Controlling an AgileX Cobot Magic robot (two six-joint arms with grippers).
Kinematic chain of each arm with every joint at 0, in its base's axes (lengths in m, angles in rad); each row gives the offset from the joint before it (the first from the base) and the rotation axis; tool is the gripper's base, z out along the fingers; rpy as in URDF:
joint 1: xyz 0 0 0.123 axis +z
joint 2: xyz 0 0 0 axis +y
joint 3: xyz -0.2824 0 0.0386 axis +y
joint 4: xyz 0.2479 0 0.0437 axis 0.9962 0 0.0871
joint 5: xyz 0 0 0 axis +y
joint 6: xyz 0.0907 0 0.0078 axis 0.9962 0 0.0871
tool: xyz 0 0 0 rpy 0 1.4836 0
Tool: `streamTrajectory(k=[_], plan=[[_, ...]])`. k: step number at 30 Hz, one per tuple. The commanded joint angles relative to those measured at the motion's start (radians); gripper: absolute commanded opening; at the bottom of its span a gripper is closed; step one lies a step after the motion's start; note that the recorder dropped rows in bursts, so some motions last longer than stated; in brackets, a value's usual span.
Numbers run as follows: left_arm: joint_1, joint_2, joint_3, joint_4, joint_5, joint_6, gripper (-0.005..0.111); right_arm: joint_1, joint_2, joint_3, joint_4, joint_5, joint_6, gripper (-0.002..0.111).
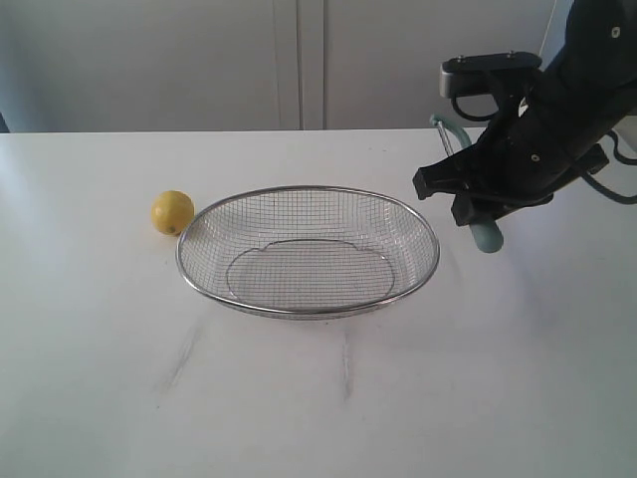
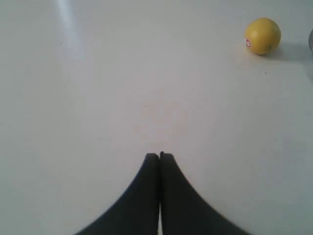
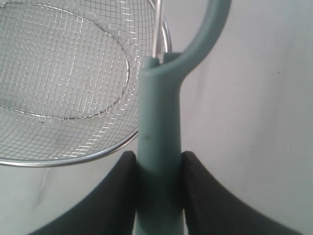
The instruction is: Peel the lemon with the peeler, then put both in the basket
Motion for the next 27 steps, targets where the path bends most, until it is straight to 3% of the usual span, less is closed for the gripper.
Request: streamTrajectory(k=[1,10,24,27], plan=[[0.002,-0.005,0.003,-0.004,-0.011,-0.006,0.0,0.0,-0.003,-0.01,-0.001,-0.014,-0.01,0.0],[0.002,-0.005,0.003,-0.004,-0.113,-0.003,0.0,0.0,-0.003,-0.01,-0.001,-0.017,-0.01,0.0],[0.002,-0.005,0.003,-0.004,-0.741,-0.097,0.0,0.0,-0.003,-0.01,0.001,-0.017,-0.01,0.0],[0.002,-0.004,0.003,-0.004,-0.822,-0.097,0.0,0.0,-0.003,-0.01,0.001,-0.019,-0.01,0.0]])
